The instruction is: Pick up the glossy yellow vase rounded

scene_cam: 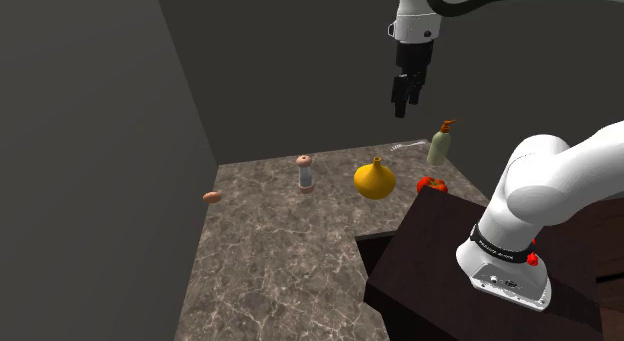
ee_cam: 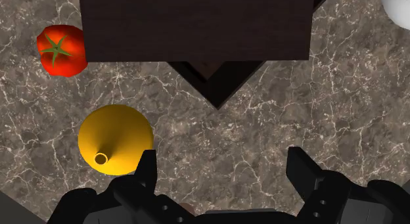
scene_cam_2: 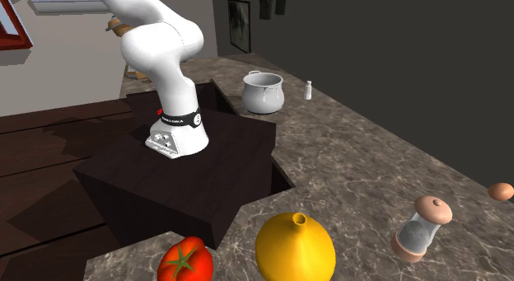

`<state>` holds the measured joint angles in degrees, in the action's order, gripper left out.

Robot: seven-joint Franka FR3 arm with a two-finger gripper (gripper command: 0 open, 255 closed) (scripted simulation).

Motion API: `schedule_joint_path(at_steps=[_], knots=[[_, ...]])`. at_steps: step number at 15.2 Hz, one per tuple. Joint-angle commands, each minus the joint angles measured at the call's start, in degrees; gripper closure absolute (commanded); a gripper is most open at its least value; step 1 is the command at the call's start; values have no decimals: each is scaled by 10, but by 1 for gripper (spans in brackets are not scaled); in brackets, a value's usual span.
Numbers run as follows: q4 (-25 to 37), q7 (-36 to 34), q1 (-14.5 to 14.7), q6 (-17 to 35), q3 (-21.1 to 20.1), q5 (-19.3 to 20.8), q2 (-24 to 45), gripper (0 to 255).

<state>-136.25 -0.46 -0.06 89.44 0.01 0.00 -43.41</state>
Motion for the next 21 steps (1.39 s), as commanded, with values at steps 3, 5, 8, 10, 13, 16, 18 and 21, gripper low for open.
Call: schedule_joint_path(at_steps=[3,5,8,10,13,16,18,21], knots=[[-23,15,-6,36,14,9,12,0],[-43,30,-11,74,28,19,27,0],[-68,52,-20,131,50,31,56,0],[-81,66,-26,170,64,39,81,0],[-93,89,-33,229,86,48,125,0],[-98,112,-39,288,108,53,176,0],[-97,128,-42,327,123,53,214,0],[-88,156,-45,382,144,47,276,0]])
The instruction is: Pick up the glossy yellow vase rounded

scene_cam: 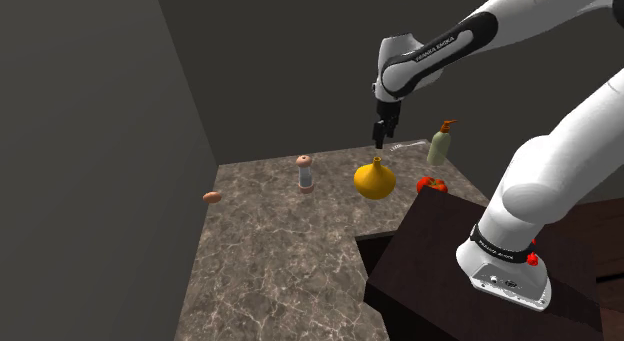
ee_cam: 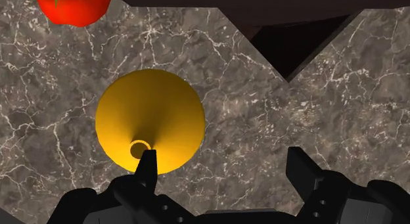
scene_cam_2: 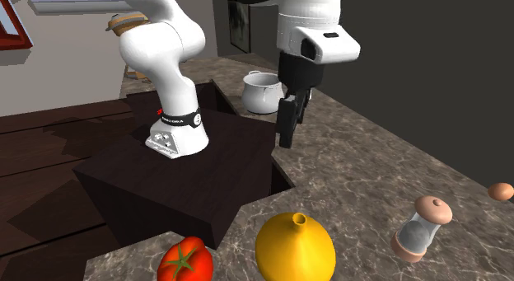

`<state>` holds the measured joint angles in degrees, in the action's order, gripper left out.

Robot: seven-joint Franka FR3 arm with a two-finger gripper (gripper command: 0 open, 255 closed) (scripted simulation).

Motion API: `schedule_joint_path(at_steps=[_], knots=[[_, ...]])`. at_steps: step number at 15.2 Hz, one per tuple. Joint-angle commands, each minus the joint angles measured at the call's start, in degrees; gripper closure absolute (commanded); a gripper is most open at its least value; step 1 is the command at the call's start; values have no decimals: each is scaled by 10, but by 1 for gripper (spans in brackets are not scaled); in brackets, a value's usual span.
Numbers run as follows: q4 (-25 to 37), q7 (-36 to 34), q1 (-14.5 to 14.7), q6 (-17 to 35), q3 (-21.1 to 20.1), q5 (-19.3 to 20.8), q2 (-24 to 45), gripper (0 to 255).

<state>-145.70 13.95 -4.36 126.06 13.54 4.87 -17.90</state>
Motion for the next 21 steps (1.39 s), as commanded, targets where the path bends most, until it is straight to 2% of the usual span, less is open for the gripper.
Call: schedule_joint_path(at_steps=[1,6,11,19,21], knots=[[11,22,-3,34,15,-5,42,0],[46,83,-6,114,42,-45,157,0],[102,157,-22,173,48,-112,277,0],[102,183,-33,226,32,-147,333,0],[102,183,-33,226,32,-147,333,0]])
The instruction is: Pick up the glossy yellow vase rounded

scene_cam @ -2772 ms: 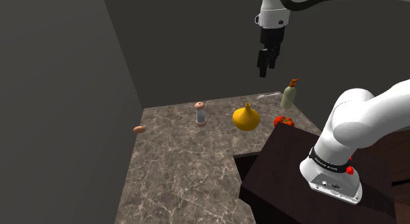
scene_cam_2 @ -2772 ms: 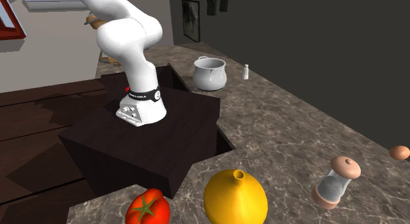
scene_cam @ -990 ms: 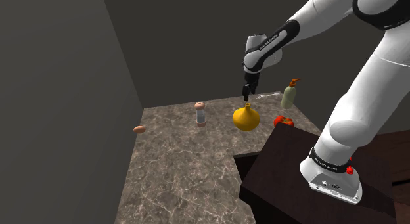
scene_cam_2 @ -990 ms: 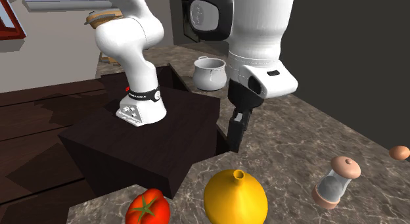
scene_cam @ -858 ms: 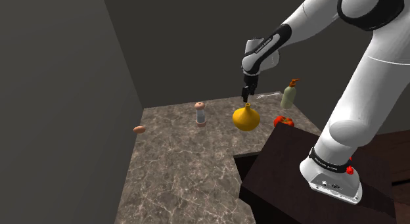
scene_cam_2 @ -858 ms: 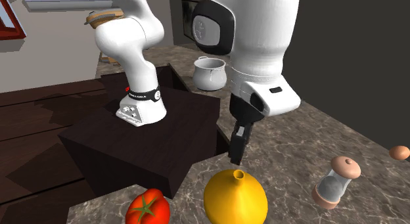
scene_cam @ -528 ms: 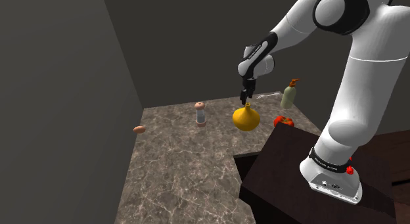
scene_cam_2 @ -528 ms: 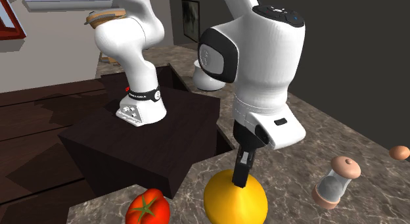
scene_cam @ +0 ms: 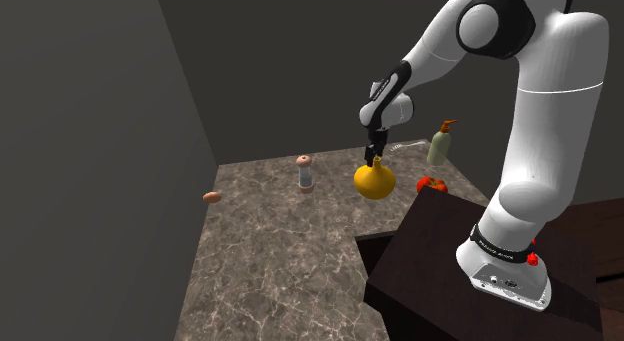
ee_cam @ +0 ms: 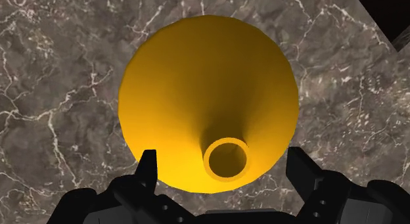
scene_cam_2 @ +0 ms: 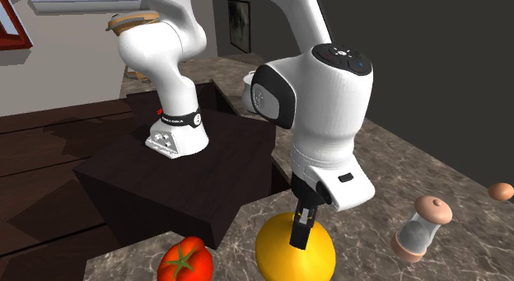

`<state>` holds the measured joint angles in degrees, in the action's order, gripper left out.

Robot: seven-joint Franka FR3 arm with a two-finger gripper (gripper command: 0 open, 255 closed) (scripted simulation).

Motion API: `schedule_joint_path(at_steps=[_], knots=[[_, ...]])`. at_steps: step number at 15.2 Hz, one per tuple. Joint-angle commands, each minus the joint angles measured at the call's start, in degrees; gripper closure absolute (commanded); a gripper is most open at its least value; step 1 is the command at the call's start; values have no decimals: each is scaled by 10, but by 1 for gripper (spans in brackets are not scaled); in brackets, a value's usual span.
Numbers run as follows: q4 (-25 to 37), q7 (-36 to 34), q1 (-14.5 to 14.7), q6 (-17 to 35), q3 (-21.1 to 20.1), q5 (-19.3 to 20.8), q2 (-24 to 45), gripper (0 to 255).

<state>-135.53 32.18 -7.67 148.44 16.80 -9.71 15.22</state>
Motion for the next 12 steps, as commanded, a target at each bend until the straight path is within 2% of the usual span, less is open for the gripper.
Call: schedule_joint_path(at_steps=[1,10,12], knots=[[-1,1,0,3,-1,-1,2,255],[0,1,0,2,-1,-1,2,255],[-1,-6,3,-11,4,8,-13,255]])
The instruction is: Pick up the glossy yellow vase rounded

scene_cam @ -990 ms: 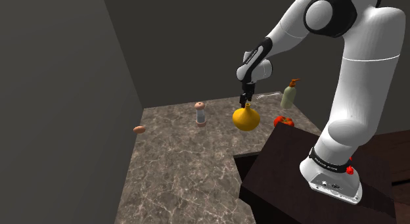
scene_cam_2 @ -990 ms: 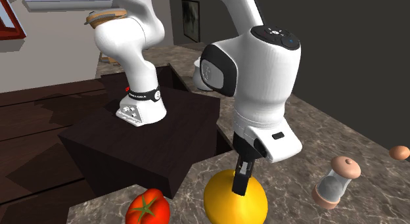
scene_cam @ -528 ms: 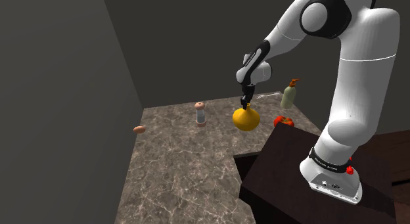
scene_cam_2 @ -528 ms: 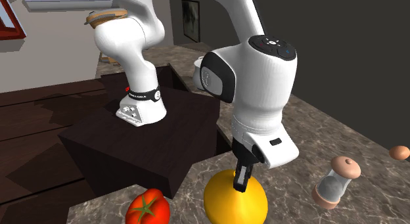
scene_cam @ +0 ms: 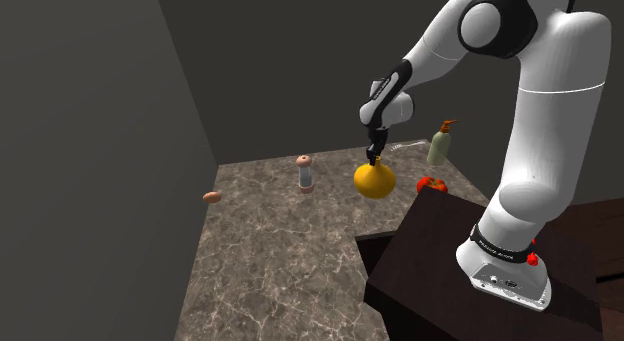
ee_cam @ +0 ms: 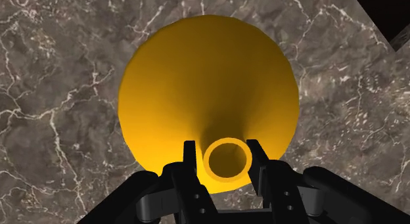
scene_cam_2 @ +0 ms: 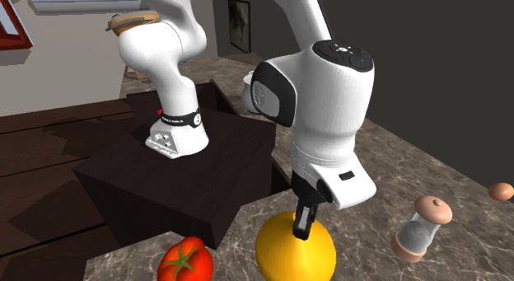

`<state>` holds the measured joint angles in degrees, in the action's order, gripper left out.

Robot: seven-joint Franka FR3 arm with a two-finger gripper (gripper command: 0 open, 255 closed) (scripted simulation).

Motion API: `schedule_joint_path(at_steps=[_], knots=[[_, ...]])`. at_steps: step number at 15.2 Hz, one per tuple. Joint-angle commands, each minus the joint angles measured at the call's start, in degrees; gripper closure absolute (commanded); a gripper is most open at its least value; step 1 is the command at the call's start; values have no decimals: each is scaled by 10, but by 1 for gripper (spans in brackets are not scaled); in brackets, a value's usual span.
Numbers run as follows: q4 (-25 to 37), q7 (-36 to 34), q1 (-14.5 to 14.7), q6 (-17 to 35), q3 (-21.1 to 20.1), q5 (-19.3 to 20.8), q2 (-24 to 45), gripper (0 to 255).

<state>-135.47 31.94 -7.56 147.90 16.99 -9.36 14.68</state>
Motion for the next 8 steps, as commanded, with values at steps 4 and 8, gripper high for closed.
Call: schedule_joint_path(at_steps=[4,8], knots=[[0,-17,7,-34,10,23,-37,255],[3,-29,11,-63,16,40,-64,255]])
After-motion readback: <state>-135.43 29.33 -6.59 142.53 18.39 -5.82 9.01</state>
